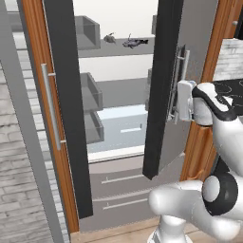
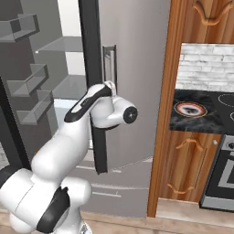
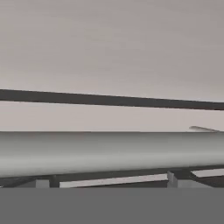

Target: Place the fish on the counter behind the older fish on the same shelf of the fridge to maintain FIFO order. Close the fridge door when finished.

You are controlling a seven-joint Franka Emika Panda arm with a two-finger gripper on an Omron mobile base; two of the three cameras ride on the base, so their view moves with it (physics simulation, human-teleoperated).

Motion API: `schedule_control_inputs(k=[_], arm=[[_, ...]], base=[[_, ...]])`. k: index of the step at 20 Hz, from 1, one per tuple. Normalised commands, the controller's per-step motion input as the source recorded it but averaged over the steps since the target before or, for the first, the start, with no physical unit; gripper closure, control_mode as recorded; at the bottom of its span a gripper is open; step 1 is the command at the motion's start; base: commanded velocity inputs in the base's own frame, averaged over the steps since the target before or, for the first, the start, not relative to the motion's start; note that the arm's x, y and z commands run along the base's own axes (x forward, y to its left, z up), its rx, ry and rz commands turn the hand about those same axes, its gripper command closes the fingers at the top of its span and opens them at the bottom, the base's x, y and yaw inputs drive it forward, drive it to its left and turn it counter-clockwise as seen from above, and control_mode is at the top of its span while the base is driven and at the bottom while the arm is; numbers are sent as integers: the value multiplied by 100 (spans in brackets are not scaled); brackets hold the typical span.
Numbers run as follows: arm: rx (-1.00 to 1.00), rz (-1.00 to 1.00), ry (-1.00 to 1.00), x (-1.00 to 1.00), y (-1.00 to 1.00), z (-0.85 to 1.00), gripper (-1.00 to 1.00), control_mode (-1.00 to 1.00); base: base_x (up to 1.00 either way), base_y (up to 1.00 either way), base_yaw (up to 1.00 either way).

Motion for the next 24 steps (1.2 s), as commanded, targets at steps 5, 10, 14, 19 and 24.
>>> schedule_control_inputs(k=[5, 10, 14, 19, 24], arm=[[0, -9, 11, 55, 29, 13, -100, -100], [0, -11, 5, 50, 35, 8, -100, -100], [0, -16, 1, 44, 34, 2, -100, -100], [0, -20, 1, 37, 17, 4, -100, -100], [0, -25, 5, 32, 1, 7, -100, -100]], base=[[0, 0, 0], [0, 0, 0], [0, 0, 0], [0, 0, 0], [0, 0, 0]])
